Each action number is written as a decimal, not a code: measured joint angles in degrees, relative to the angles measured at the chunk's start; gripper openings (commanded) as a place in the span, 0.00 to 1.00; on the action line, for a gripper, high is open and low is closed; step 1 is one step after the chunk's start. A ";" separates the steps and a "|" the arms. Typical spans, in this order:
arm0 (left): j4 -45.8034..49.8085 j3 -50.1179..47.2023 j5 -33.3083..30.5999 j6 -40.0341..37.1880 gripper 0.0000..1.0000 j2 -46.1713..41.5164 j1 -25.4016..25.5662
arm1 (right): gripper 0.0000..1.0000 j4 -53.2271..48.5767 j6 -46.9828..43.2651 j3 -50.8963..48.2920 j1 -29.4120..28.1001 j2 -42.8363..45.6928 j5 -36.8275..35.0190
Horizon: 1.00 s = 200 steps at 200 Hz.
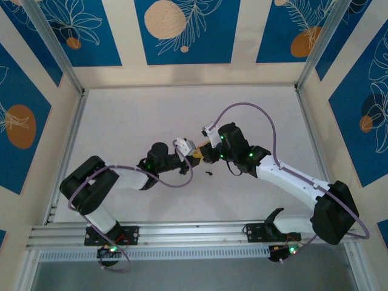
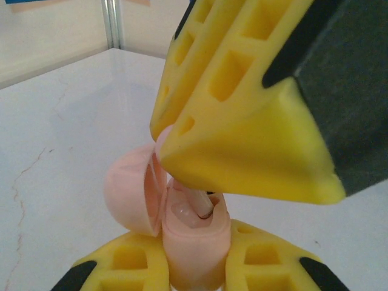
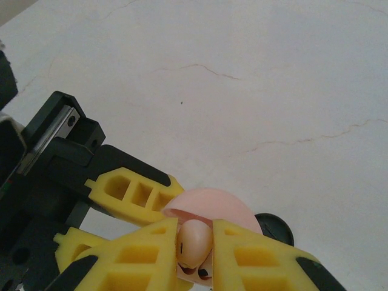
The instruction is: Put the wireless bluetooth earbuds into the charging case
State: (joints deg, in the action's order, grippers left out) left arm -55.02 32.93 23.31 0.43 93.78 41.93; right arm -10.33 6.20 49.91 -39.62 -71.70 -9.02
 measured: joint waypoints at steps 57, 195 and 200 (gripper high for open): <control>0.24 0.00 -0.42 -0.61 0.04 -0.20 0.00 | 0.18 -0.79 -0.33 0.39 0.22 0.04 0.22; 0.28 -0.11 -0.31 -0.96 0.04 -1.49 0.00 | 0.18 -0.81 -2.19 0.09 0.66 1.68 3.06; 0.28 -0.11 -0.31 -0.96 0.04 -1.49 0.00 | 0.18 -0.72 -2.16 0.07 0.66 1.68 3.13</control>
State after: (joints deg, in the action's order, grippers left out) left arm -54.74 32.82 23.00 -0.54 92.29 41.93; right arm -11.05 4.03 49.98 -38.96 -70.02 -5.89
